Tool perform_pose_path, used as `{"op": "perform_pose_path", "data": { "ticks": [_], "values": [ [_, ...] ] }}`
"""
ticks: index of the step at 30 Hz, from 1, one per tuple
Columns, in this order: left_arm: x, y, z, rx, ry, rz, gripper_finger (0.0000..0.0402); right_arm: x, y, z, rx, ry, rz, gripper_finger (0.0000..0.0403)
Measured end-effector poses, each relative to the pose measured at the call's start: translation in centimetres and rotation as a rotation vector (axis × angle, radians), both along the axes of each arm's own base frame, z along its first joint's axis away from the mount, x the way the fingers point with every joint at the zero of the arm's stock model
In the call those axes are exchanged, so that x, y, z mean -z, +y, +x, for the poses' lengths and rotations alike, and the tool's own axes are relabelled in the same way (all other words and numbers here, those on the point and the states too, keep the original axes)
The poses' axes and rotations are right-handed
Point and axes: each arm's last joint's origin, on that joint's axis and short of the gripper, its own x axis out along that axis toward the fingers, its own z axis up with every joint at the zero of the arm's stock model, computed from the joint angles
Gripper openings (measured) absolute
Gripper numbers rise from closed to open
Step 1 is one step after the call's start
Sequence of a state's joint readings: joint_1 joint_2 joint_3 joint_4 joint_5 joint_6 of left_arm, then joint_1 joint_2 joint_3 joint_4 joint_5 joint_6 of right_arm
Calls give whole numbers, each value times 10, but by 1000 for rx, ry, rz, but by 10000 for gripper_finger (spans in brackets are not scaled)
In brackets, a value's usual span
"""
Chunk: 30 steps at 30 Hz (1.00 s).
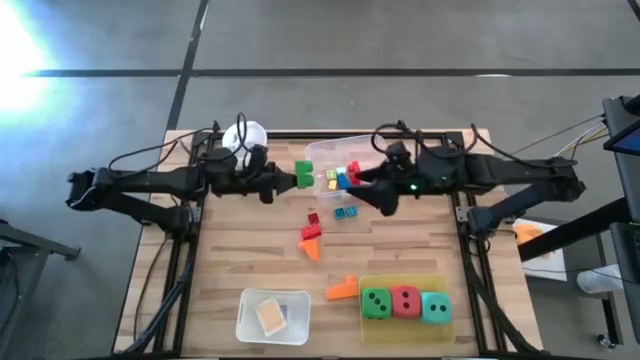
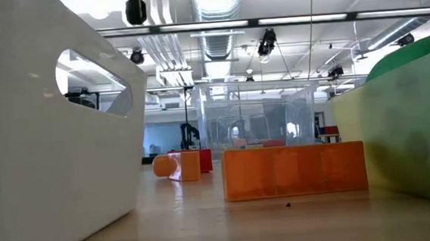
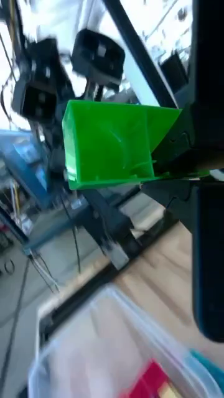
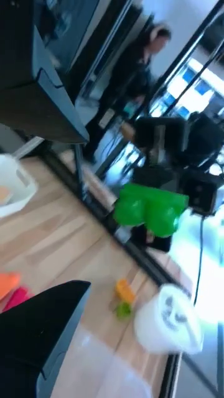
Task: Pick & Place Toys
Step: Put the green game piece into the transparent bin
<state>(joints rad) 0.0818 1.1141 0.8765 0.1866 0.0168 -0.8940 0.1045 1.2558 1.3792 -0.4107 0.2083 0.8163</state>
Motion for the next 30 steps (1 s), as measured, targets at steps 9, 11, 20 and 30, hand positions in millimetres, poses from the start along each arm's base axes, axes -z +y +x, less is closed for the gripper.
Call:
{"op": "perform_pose_path", "data": {
  "ticks": [9,11,20,30],
  "values": [
    [-12,-7,18,90,-14,3,3,7,-12,40,-8,-35,88,370],
    [-16,-9,23,104,-21,18,3,5,-15,43,16,-45,107,370],
    [-30,-13,38,160,-49,55,3,-7,-18,46,-22,-104,92,370],
    [-36,-13,59,198,-49,71,3,-11,-18,49,-40,-154,58,370]
  ]
}}
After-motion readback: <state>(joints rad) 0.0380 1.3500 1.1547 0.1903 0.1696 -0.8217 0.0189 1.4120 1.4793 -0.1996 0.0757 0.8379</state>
